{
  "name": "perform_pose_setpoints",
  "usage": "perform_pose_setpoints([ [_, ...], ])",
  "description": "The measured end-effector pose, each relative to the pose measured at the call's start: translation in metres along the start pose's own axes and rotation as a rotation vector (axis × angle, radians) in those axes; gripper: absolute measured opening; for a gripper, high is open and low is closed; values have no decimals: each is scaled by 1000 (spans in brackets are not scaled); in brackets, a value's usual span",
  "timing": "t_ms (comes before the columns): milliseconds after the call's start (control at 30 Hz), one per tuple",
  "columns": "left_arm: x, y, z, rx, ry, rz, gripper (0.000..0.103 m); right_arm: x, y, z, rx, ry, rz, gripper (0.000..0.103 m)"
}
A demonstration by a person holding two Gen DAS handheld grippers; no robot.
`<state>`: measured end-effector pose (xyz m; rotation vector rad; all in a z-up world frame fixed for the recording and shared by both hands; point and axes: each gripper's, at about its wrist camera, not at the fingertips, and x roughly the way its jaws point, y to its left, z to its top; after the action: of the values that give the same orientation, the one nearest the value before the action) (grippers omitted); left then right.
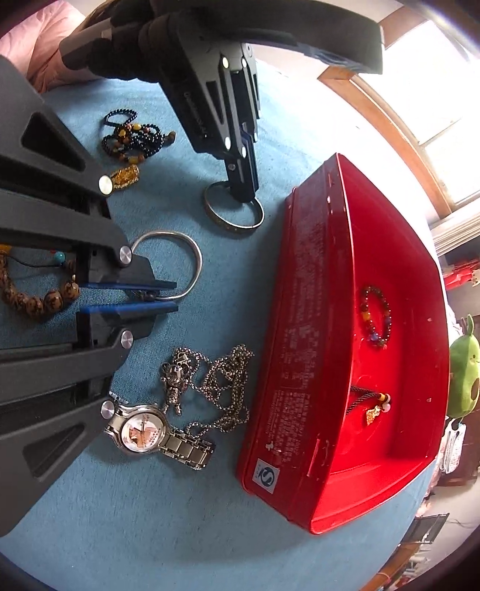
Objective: Organize jewelry
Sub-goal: 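Grasp a silver bangle with left tool while right tool grasps another bangle, then lower both bangles into the red tin and open both tools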
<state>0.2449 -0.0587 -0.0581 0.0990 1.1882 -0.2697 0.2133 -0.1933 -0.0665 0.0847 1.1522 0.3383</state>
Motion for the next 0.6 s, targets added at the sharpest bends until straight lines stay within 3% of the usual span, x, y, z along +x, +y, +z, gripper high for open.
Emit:
perform_pose_setpoints([
  [167,1,0,-1,-15,-9,0,1,0,3,-4,0,-6,-8,6],
  [600,-35,13,-9,-20,-93,-73,1,-39,-15,-7,50,-93,63,5],
])
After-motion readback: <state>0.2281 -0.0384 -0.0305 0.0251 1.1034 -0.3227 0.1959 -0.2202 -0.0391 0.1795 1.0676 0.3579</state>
